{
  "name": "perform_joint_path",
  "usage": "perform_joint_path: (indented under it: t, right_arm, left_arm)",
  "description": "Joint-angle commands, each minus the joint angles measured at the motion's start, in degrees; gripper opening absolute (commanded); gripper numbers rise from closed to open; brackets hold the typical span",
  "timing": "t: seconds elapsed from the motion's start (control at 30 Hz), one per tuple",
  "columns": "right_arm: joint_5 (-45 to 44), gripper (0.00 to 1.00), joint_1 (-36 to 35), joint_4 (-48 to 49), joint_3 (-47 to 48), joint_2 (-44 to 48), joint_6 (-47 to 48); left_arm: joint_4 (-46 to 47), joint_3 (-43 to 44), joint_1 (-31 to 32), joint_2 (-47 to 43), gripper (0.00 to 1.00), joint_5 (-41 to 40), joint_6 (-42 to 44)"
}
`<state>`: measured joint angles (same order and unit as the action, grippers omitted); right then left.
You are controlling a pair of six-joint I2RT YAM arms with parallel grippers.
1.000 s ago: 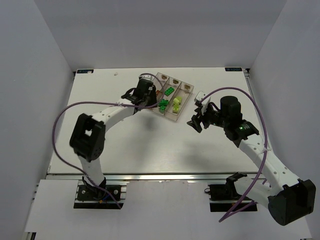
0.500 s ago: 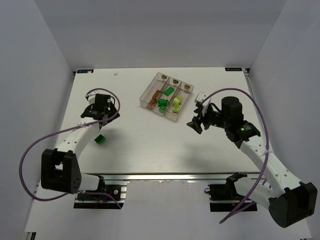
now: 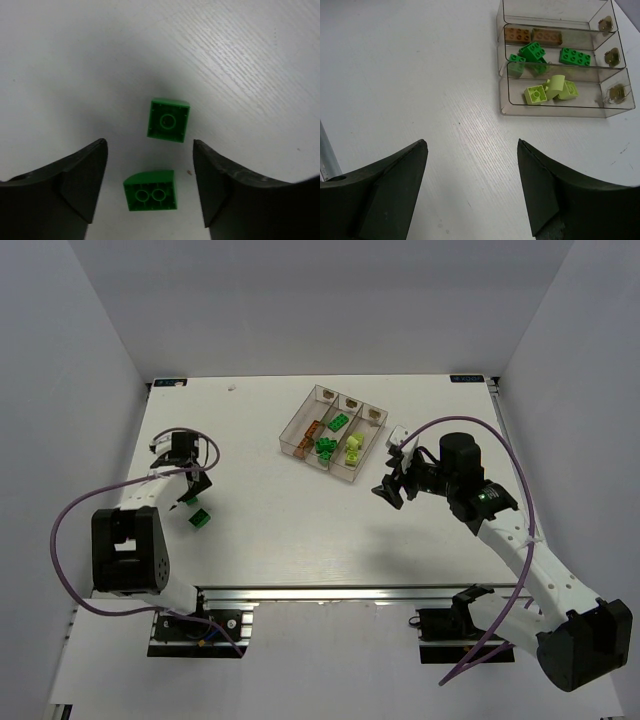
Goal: Sort the legos into containers by color
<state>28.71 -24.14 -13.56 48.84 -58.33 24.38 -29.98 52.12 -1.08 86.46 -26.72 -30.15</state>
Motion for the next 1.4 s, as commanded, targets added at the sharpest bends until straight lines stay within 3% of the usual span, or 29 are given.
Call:
perform_joint_path:
  t: [0.0,0.1,0.77,1.1,1.23,1.37]
  right_arm:
    - [1.26,0.78,-0.47,0.38,-0.32,0.14,0.58]
    - [1.17,0.78,-0.47,0.29,-0.41,0.14,0.67]
    - [2.05,0.78,-0.47,-0.15,-0.41,-0.30,1.19]
    - [1.96,0.78,-0.56,-0.24,-0.24,-0.21,1.37]
    - [2.05,0.78,-0.47,-0.50,-0.23,0.49,1.55]
    - [1.97,0.79,-0.56,-0.24,-0.32,0.49,1.55]
  left_arm:
    - [1.85,1.14,-1.47,0.20,0.75,2.01,1.94]
    - [1.50,2.46,-1.47,2.39,0.69,3.34,2.73]
    - [2.73,4.92,-4.10,9.61,0.66,7.73,6.24]
    - [3.78,4.66,-4.37,10.67,0.52,12.12,7.30]
    - [4.31,4.22,-4.28,10.05,0.33,13.80,7.30]
    - [5.80,3.61,-4.37,8.30,0.26,16.78,7.30]
